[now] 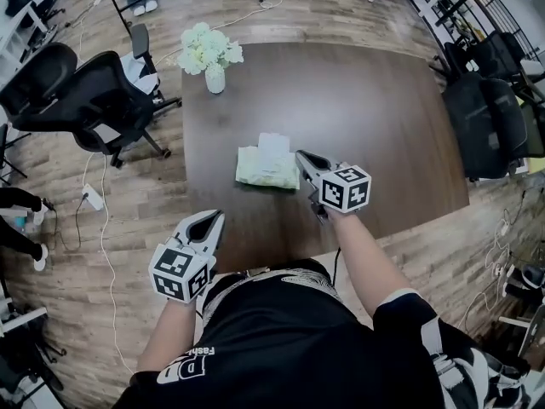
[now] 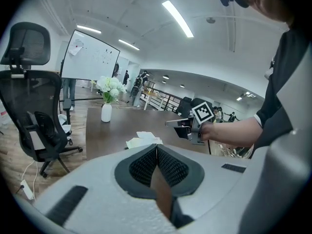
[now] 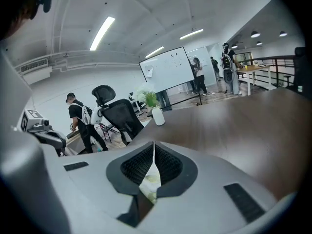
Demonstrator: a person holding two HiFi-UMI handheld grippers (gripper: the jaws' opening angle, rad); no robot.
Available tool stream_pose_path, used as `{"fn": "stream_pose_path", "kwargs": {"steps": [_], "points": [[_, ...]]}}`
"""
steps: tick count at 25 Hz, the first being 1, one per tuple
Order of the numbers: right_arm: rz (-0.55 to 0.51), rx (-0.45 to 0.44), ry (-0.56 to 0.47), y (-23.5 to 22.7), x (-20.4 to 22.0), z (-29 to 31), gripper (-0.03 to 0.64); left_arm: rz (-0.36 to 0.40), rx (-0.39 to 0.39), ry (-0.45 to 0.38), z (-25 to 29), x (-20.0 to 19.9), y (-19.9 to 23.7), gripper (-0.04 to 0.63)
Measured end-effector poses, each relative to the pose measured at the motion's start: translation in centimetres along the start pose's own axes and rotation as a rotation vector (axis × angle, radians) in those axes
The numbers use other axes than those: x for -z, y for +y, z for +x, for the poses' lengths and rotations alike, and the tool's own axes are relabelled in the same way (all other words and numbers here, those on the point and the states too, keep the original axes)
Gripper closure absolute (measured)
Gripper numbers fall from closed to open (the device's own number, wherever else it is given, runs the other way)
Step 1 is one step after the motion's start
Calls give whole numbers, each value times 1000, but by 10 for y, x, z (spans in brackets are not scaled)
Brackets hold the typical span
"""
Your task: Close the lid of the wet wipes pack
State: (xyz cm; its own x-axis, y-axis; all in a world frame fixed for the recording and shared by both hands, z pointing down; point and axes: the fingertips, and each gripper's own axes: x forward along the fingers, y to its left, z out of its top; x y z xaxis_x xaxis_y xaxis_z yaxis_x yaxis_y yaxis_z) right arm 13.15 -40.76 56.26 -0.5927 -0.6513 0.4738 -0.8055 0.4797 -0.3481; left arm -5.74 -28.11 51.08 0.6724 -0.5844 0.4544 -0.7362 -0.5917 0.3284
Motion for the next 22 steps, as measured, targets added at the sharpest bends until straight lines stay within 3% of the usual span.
{"fn": "stream_pose_path", "kwargs": {"steps": [12, 22], "points": [[56, -7, 88, -53, 22, 59, 566, -62, -71, 39, 10, 8, 7, 575], [223, -50, 176, -86, 42, 94, 526, -106, -100, 62, 12, 21, 12, 575]]}}
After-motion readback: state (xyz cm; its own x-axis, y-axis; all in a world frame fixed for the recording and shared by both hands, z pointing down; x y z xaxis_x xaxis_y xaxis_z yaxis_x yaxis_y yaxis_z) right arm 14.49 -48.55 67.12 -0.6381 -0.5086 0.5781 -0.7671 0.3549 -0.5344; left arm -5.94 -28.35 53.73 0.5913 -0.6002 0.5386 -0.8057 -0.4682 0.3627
